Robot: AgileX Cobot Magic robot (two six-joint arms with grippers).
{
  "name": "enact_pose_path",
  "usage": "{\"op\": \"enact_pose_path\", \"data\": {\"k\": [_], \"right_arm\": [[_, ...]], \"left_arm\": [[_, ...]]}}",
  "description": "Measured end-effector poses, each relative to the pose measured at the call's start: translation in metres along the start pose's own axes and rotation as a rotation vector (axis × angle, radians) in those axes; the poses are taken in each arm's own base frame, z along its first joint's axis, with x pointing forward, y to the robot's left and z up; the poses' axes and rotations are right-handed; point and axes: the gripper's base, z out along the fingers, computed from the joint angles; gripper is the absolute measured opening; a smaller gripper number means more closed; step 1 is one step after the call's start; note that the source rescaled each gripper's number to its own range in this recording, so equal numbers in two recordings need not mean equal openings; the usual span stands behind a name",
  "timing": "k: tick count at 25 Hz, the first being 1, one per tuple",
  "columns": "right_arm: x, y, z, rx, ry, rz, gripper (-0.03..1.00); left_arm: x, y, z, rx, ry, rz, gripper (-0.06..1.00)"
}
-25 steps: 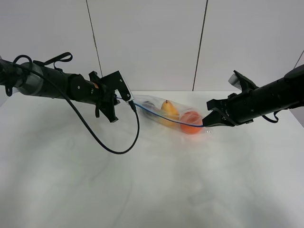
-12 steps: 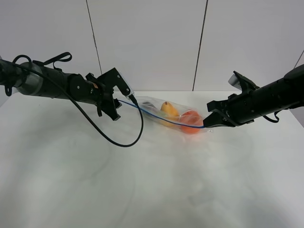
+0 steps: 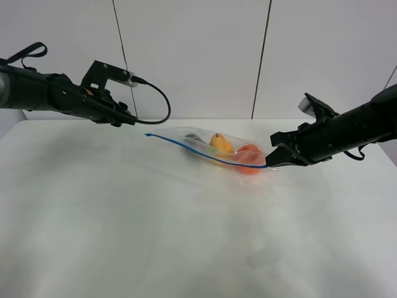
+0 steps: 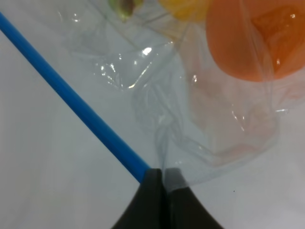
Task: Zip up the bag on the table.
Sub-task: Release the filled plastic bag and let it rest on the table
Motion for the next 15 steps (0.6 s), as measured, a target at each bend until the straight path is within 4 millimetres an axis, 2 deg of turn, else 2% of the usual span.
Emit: {"op": "enact_pose_path", "data": {"k": [10, 15], "right_arm": [[0.0, 0.0, 0.0, 0.001, -0.001, 0.0, 0.0], [0.0, 0.0, 0.0, 0.001, -0.001, 0.0, 0.0]], "left_arm": [[0.028, 0.04, -0.01, -0.015, 0.215, -0.162, 0.55], [0.031, 0.057, -0.018, -0.039, 0.238, -0.203, 0.55]]}}
